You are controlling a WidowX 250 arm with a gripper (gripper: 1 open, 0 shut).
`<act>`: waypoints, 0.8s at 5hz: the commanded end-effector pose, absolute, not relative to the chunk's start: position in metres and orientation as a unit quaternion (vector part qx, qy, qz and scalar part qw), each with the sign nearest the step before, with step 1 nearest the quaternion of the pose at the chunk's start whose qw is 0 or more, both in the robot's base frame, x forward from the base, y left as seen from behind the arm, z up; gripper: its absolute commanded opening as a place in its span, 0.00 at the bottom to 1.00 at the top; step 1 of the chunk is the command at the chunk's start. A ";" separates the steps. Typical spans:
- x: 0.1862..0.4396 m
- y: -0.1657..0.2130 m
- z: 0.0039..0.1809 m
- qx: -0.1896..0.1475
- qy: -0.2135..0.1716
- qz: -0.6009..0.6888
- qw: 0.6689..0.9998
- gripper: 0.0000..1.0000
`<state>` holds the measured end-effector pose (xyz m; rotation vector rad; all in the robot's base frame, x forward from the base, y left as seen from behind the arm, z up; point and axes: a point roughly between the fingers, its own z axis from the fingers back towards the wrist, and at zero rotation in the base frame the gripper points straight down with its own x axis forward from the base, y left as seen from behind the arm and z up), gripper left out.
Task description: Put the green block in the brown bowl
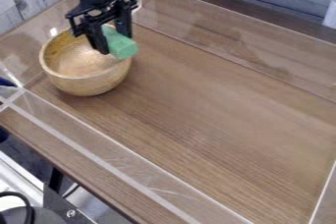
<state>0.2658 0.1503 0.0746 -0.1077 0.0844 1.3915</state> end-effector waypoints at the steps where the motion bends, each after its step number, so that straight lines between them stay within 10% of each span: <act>1: 0.273 0.171 0.085 -0.048 -0.005 0.653 0.756 0.00; 4: 0.277 0.196 0.067 -0.040 -0.022 0.669 0.742 0.00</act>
